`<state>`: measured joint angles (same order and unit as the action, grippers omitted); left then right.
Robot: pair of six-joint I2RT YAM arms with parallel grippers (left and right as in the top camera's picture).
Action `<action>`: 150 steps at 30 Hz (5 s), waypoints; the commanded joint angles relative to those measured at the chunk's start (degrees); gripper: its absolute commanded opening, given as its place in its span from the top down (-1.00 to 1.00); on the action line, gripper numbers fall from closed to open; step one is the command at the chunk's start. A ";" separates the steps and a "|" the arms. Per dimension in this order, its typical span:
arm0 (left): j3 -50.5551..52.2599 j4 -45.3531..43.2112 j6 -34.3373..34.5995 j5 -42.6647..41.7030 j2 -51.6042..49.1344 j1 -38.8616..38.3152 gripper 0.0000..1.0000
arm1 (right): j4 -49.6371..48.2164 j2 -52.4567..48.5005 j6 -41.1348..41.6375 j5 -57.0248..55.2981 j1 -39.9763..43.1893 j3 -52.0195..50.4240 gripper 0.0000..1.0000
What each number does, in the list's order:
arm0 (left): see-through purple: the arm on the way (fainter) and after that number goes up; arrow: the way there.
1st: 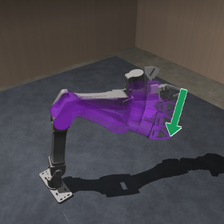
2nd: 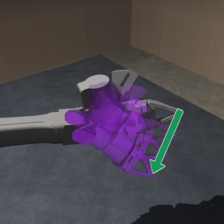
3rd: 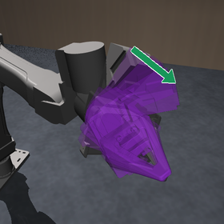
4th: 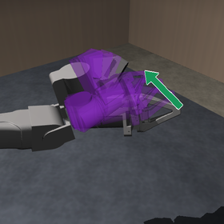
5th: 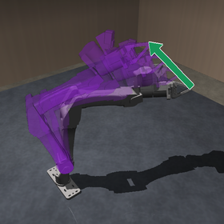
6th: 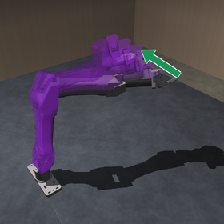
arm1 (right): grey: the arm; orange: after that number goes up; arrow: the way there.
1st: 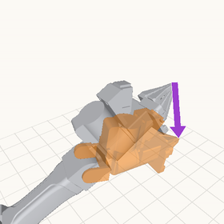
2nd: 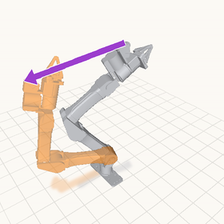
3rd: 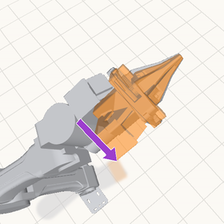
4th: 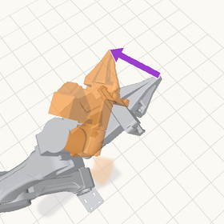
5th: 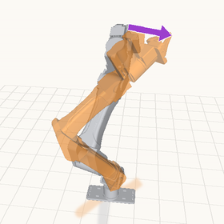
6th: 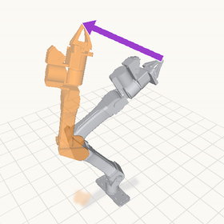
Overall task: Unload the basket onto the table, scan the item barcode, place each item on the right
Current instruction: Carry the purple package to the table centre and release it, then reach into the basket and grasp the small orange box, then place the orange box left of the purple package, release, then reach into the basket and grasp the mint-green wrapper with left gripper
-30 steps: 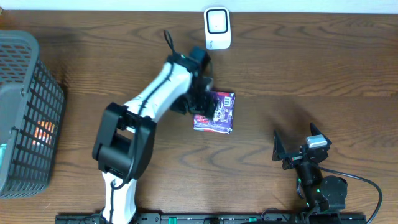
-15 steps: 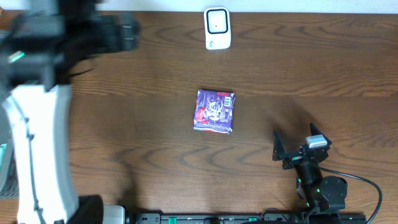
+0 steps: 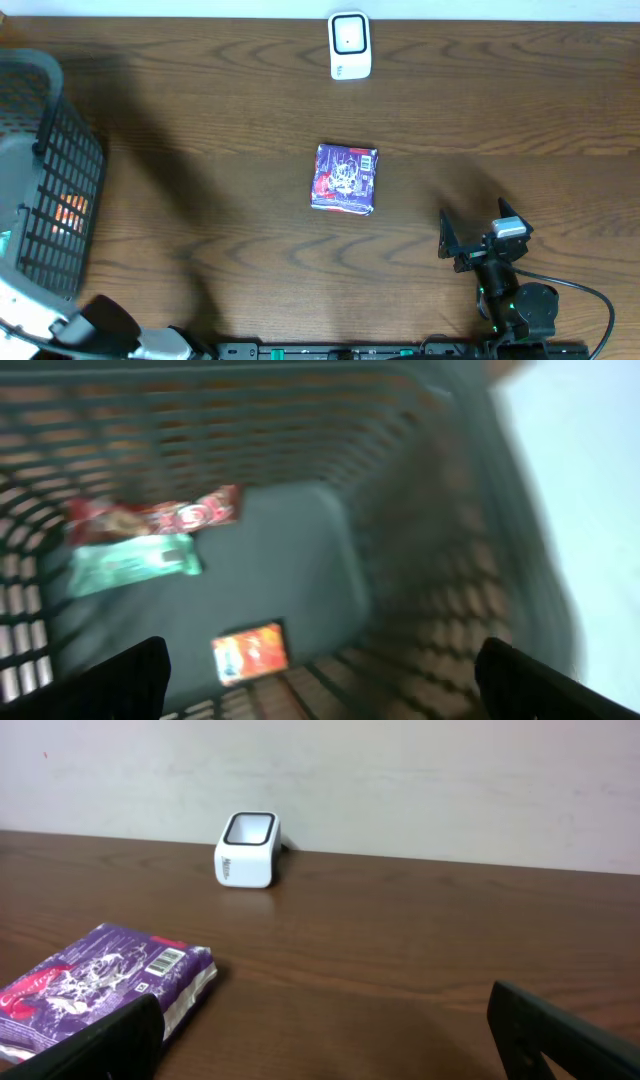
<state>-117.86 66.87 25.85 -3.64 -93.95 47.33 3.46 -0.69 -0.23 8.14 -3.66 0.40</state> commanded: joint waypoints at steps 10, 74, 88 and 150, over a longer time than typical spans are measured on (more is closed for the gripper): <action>0.46 4.24 -19.32 -1.11 -17.73 5.42 -0.85 | 0.17 0.26 0.39 0.31 0.31 -0.11 -0.98; 11.08 -36.54 14.93 -55.67 8.57 1.31 0.86 | 0.17 0.26 0.39 0.31 0.31 -0.11 -0.99; 12.87 -12.26 -11.54 -18.27 5.79 -47.47 0.86 | 0.20 0.26 0.39 0.31 0.31 -0.09 -0.98; 14.84 -4.09 -19.58 19.80 -10.40 0.07 -0.98 | 0.20 0.26 0.39 0.31 0.31 -0.11 -0.99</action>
<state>-107.13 63.94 11.27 15.40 -103.24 46.68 3.46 -0.69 -0.23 8.12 -3.64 0.40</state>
